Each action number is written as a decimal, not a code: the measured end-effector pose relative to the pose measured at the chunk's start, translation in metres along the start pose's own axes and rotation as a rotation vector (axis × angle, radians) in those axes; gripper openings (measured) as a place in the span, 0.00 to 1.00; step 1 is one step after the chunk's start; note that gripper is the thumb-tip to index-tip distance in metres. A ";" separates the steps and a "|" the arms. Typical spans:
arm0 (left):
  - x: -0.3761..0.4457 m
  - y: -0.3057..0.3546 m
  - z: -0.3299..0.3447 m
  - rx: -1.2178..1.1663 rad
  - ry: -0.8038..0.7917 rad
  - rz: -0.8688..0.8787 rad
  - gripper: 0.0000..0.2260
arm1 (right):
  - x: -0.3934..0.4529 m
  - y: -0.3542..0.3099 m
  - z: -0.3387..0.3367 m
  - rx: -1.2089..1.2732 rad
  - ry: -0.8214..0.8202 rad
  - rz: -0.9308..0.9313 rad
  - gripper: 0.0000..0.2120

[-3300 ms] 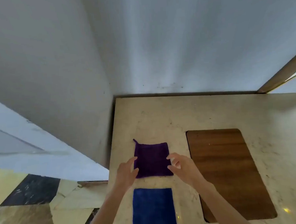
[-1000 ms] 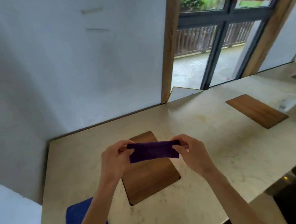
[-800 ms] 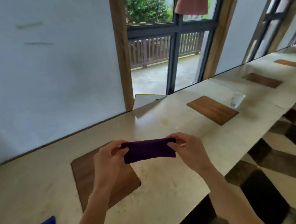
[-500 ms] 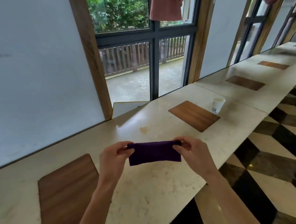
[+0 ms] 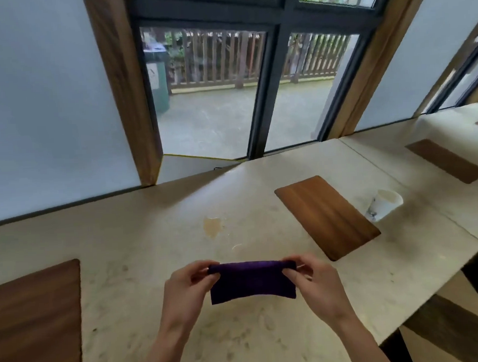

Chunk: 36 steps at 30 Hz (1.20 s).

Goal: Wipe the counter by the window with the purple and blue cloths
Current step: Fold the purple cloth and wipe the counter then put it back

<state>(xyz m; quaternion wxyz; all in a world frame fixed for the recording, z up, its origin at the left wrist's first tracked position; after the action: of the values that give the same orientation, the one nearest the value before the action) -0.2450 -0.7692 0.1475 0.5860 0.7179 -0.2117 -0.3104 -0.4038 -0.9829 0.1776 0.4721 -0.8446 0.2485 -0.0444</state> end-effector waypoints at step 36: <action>0.133 -0.190 -0.017 1.131 0.099 -0.476 0.29 | 0.157 0.147 0.156 -0.935 -0.593 -0.117 0.25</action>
<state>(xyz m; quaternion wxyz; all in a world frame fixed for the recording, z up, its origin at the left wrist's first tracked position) -0.1490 -0.8036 -0.0620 0.0380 0.9586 -0.1503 -0.2387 -0.2739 -0.9976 -0.0538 0.0936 -0.9529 0.0510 0.2841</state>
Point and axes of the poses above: each hand's wrist, its own x-axis towards the middle knuckle, its own z-axis out of the palm, y = z × x, the point moved 7 cm from there along x, towards the middle knuckle, and after that the axes turned 14 degrees about -y, right-handed, at the moved point
